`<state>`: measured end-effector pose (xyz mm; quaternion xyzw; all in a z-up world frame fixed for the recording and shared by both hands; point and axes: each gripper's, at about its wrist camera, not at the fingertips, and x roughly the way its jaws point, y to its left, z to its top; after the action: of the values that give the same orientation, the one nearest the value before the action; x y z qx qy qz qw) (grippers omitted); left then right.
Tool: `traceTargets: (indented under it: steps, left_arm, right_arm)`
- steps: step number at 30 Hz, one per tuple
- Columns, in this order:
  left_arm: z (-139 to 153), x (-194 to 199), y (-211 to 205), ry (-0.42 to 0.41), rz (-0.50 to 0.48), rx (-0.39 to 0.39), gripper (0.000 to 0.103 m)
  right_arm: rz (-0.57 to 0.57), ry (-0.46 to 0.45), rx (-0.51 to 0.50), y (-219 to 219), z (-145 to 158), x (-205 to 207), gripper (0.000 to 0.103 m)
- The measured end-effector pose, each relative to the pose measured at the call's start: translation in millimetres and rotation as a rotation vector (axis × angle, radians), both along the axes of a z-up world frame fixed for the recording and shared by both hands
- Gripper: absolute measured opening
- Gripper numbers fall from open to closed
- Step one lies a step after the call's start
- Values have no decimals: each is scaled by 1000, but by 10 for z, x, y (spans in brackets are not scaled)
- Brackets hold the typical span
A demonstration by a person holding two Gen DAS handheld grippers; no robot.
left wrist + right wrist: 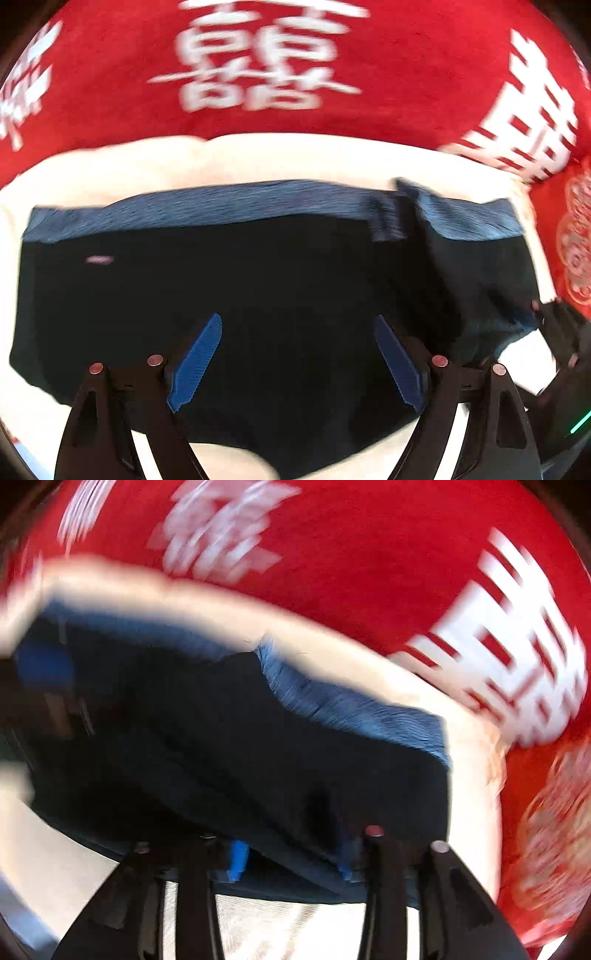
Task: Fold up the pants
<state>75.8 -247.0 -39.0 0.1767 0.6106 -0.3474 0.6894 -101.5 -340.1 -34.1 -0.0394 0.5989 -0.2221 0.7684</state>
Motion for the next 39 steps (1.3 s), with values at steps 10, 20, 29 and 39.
traceTargets:
  steps: [10, 20, 29, 39]
  left_arm:
    - [227, 41, -44, 144, -53, -100, 86]
    - [101, -279, -603, 315, -116, -124, 86]
    - [-205, -343, -739, 466, -107, -65, 84]
    - [280, -440, -511, 312, -144, -153, 38]
  right_arm:
    - [-132, -226, 479, -32, 518, -515, 61]
    - [-834, -693, 1265, -1020, -50, -1248, 59]
    - [-1024, -708, 1360, -1008, -441, -1255, 52]
    - [-886, -677, 1412, -1065, -270, -1201, 5]
